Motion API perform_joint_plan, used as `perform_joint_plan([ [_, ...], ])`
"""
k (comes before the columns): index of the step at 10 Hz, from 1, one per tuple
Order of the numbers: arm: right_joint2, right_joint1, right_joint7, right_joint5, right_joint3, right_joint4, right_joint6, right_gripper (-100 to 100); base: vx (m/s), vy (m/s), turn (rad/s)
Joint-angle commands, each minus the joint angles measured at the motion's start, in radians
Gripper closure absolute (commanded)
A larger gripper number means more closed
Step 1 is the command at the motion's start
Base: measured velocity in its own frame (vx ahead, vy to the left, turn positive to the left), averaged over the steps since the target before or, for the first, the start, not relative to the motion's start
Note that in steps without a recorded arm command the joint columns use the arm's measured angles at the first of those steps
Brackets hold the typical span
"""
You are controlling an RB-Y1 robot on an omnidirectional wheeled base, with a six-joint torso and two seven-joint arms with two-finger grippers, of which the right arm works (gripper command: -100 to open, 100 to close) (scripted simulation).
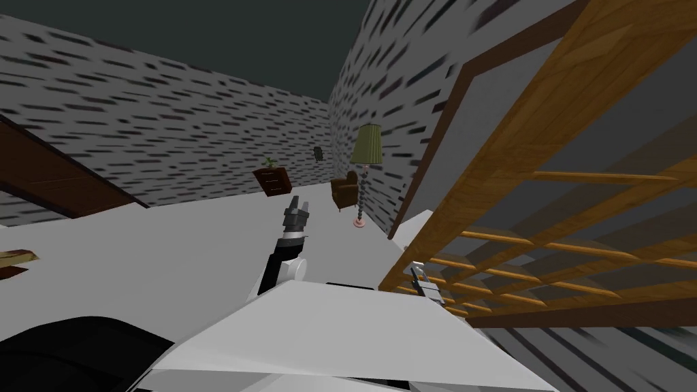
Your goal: Pull the door open
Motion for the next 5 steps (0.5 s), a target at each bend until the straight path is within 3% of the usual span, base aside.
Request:
perform_joint_plan([
  [1,-0.014,0.011,-0.016,0.007,0.011,0.006,-0.028,100,-0.199,-0.056,0.125],
  [4,-0.031,0.022,-0.04,0.018,0.03,0.023,-0.067,100,-0.194,-0.03,0.115],
  [5,-0.026,0.021,-0.034,0.016,0.028,0.02,-0.056,100,-0.084,-0.006,0.021],
])
